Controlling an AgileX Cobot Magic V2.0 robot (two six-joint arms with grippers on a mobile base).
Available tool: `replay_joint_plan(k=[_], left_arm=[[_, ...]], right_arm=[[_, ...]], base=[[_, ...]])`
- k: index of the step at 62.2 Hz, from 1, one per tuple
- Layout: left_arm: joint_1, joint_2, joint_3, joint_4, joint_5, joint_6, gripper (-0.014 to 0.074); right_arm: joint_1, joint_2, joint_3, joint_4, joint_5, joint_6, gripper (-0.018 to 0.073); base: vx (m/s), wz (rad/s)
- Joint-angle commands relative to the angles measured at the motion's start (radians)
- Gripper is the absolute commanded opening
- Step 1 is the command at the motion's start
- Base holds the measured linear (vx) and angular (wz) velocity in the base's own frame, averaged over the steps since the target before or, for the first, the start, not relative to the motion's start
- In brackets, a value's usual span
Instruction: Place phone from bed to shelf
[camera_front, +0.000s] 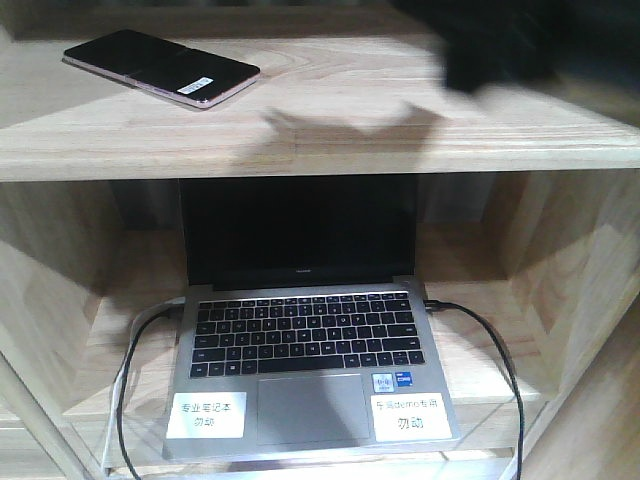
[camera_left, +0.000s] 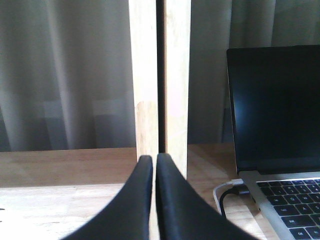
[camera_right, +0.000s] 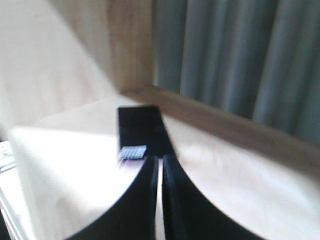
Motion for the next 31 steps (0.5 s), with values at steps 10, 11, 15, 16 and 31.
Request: replay_joint_plan(k=[10, 11, 15, 16, 31], left_arm=[[0.003, -0.007, -0.025, -0.010, -0.072, -0.009, 0.0001], [0.003, -0.007, -0.025, -0.010, -0.072, -0.009, 0.0001], [0.003, -0.007, -0.025, -0.010, -0.072, -0.009, 0.0001], [0.003, -0.007, -0.025, -0.010, -0.072, -0.009, 0.0001], [0.003, -0.007, -0.025, -0.010, -0.072, -0.009, 0.0001]], right_arm=[[-0.004, -0.252, 0.191, 0.045, -0.119, -0.018, -0.0005], [-0.004, -0.266, 0.204, 0.045, -0.121, -0.014, -0.0005], [-0.004, -0.326, 0.269, 0.046, -0.121, 0.002, -0.0005], [-0.004, -0.339, 0.283, 0.047, -0.122, 0.003, -0.0005], [-0.004, -0.560, 0.509, 0.049, -0.122, 0.048, -0.0005]], base=[[0.00, 0.00], [0.00, 0.00], [0.00, 0.00], [0.00, 0.00], [0.00, 0.00]])
